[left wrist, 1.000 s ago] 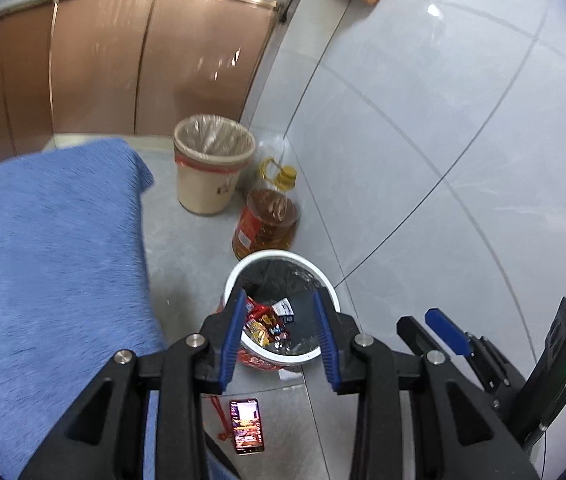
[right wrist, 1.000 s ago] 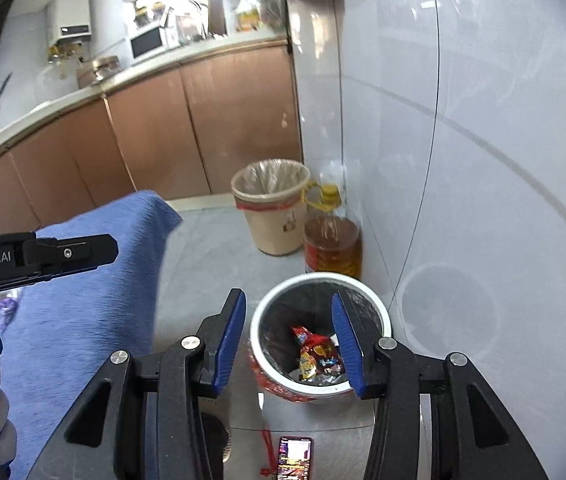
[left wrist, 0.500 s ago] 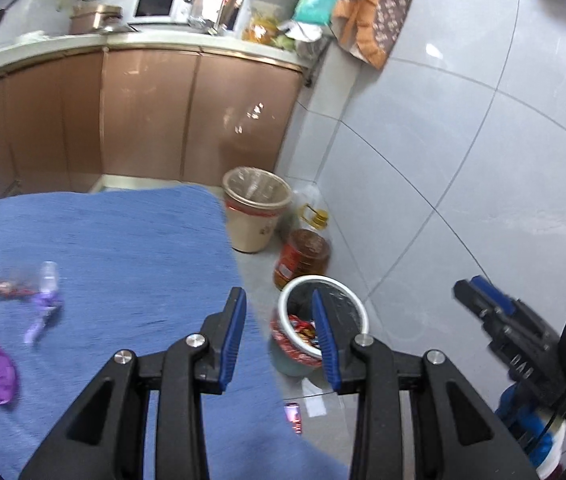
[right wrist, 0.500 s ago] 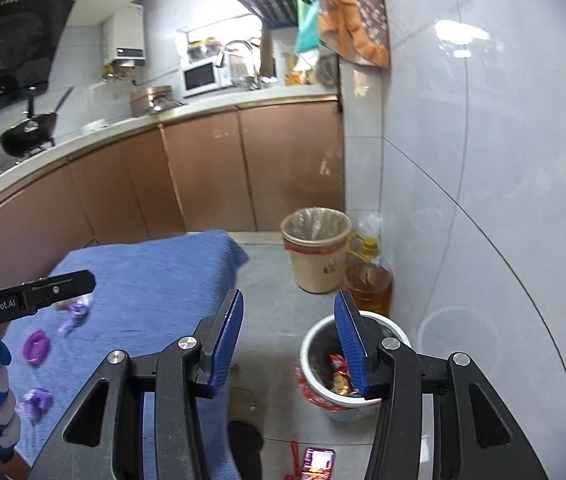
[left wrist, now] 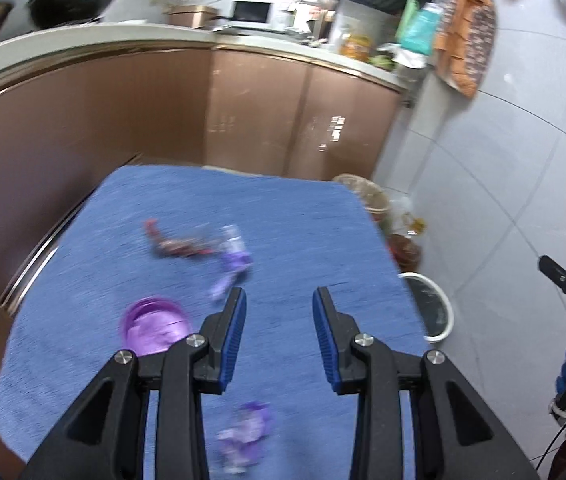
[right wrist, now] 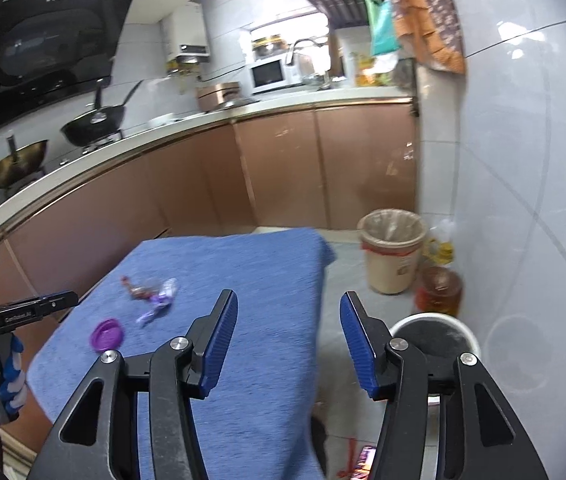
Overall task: Collect trash
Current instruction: 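Move both open grippers back over the table toward the purple lid, then grasp the purple cup lid with the left gripper while the right gripper grasps the purple glove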
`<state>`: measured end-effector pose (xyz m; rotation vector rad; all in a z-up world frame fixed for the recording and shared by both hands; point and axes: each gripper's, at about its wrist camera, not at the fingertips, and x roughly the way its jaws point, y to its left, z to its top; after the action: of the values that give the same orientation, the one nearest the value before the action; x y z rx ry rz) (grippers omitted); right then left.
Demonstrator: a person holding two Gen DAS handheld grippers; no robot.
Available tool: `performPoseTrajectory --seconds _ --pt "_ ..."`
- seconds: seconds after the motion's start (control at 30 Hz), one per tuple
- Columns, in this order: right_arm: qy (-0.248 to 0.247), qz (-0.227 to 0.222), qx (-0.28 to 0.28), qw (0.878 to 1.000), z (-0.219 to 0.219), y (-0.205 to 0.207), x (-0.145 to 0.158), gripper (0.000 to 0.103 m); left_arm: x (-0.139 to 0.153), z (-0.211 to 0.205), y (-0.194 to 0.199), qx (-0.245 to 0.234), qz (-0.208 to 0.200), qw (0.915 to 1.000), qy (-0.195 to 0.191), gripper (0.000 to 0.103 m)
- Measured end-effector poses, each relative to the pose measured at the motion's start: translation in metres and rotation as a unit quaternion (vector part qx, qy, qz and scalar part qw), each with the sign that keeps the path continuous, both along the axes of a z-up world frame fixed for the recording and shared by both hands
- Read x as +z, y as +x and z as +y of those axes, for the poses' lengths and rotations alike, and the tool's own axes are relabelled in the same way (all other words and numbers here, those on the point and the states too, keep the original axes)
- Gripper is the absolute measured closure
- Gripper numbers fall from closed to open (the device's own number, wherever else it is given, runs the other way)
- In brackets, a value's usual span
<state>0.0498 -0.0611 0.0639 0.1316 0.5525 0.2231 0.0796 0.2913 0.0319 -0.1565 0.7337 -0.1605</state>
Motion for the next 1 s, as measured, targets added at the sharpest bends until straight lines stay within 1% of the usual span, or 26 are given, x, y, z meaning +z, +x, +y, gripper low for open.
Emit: performPoseTrajectory --seconds 0.1,0.2,0.27,0.4,0.47,0.57,0.63,0.73,0.83,0.93,1.0 --pt "-0.005 0.013 0.039 0.999 0.019 0.007 -0.009 0.05 -0.016 0.038 0.0 0.029 0.018 0.9994 -0.001 0.07" --pt "-0.001 0.031 0.09 0.995 0.041 0.016 -0.022 0.049 -0.039 0.067 0.006 0.051 0.046 0.9976 -0.002 0.07" --pt "-0.004 0.047 0.126 0.991 0.06 0.021 -0.034 0.047 -0.054 0.084 0.011 0.064 0.063 0.9959 -0.008 0.066" --pt "0.0 0.075 0.185 0.98 0.093 0.031 -0.055 0.047 -0.079 0.108 0.023 0.081 0.087 0.9928 -0.016 0.064" --pt "0.002 0.091 0.221 0.971 0.112 0.036 -0.067 0.047 -0.088 0.112 0.03 0.082 0.096 0.9918 -0.016 0.064" --pt "0.004 0.109 0.257 0.96 0.137 0.043 -0.082 0.044 -0.103 0.119 0.04 0.08 0.111 0.9905 -0.018 0.064" --pt "0.002 0.121 0.29 0.949 0.158 0.045 -0.093 0.043 -0.112 0.12 0.048 0.078 0.121 0.9894 -0.018 0.064" --pt "-0.006 0.135 0.321 0.937 0.181 0.047 -0.107 0.032 -0.125 0.123 0.057 0.076 0.136 0.9876 -0.018 0.064" --pt "-0.019 0.147 0.357 0.922 0.206 0.044 -0.121 0.031 -0.133 0.126 0.066 0.075 0.142 0.9869 -0.017 0.064" --pt "-0.034 0.152 0.389 0.908 0.23 0.041 -0.132 0.028 -0.14 0.127 0.074 0.071 0.144 0.9868 -0.018 0.064" --pt "-0.039 0.155 0.404 0.901 0.242 0.04 -0.137 0.027 -0.142 0.126 0.076 0.069 0.145 0.9869 -0.018 0.064"
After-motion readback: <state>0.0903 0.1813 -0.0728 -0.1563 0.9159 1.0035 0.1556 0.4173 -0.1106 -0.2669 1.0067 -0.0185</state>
